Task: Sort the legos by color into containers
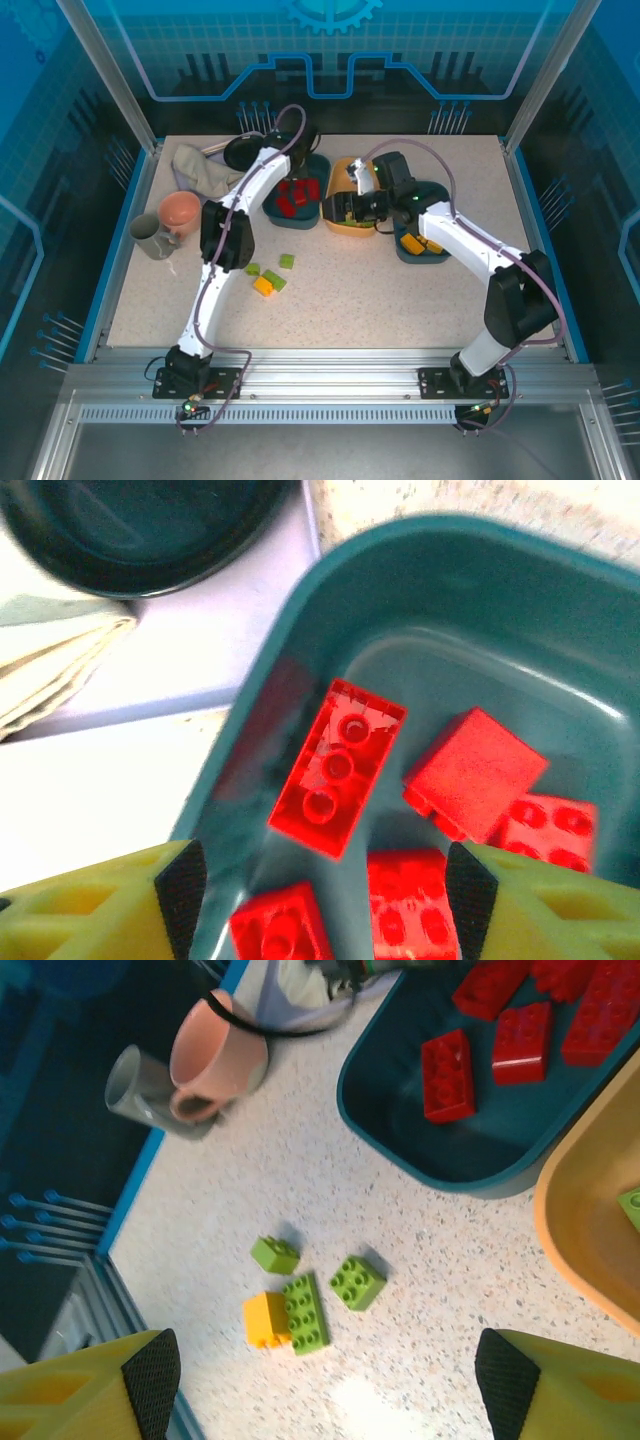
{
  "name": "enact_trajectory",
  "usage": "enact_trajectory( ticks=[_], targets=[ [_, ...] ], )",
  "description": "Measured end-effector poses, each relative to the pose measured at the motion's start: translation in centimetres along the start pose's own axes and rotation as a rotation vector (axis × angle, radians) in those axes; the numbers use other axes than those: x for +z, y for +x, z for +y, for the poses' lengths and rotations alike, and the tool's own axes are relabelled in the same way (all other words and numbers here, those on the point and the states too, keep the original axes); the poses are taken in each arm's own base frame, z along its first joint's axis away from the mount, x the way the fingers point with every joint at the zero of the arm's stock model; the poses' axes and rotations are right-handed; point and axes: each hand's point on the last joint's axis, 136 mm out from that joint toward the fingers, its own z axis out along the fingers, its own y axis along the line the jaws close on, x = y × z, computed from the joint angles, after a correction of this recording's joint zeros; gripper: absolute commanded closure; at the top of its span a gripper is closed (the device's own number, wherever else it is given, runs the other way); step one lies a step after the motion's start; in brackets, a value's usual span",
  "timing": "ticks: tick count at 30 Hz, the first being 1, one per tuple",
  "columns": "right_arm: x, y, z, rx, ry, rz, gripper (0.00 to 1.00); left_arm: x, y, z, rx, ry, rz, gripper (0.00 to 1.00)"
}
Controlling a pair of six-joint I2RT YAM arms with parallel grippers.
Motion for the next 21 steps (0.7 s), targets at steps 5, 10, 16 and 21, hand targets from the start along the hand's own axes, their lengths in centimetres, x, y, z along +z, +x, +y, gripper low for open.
enact_trajectory(
  ticks=[5,10,16,21],
  targets=[
    [2.4,3.7,3.1,-0.169,-0.002,0.107,0.21,-9.2,0.4,5.5,-0.159,0.068,-0.004,0.29],
    [6.9,6.5,6.2,-0.315,0.009,0.213,0.23,-14.8,4.0,16.0,-0.408,0.061,0.000,0.27],
    [12.8,9.9,8.8,-0.439,0.061,0.319,0.23,-18.1,14.1,22.3,-0.547,0.025,0.092,0.27],
    [16.9,10.9,9.3,-0.482,0.121,0.370,0.21,-21.3,20.3,25.8,-0.600,0.030,0.129,0.26]
  ],
)
